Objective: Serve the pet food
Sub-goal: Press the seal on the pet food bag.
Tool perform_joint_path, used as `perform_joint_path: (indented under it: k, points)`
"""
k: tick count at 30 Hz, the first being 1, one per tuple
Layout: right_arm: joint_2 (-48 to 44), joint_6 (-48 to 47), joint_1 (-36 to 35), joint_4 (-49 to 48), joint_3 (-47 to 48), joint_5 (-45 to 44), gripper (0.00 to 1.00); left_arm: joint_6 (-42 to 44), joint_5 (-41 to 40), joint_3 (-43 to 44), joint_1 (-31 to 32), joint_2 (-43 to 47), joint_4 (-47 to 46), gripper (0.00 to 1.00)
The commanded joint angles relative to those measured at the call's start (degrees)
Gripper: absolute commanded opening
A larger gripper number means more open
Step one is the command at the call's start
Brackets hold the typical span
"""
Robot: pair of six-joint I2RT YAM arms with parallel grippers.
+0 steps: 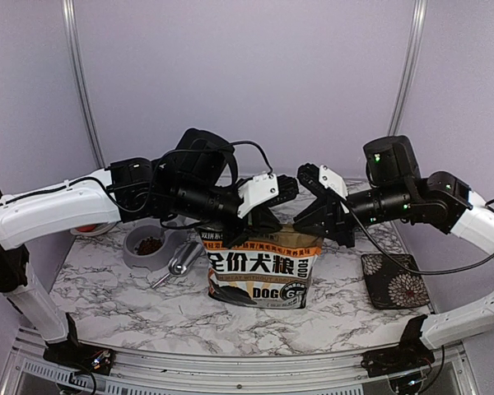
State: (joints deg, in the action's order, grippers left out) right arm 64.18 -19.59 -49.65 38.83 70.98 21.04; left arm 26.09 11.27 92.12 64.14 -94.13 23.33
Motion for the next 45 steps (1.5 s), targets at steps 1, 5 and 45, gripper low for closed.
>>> perform_joint_path:
  k: [1, 5, 45]
  points:
    - [0.25, 0.32, -0.36, 1.62, 0.8, -1.03, 0.06, -1.12, 0.97, -0.44, -1.39, 2.27, 0.18, 0.0]
    - [-0.21, 0.52, -0.34, 1.82, 1.06, -1.95, 0.0, -0.9, 0.87, -0.67, -1.61, 2.81, 0.33, 0.0]
    - [9.75, -2.52, -0.93, 2.7, 8.87, 1.9, 0.3, 0.62, 3.32, -7.16, -5.29, 8.65, 1.61, 0.0]
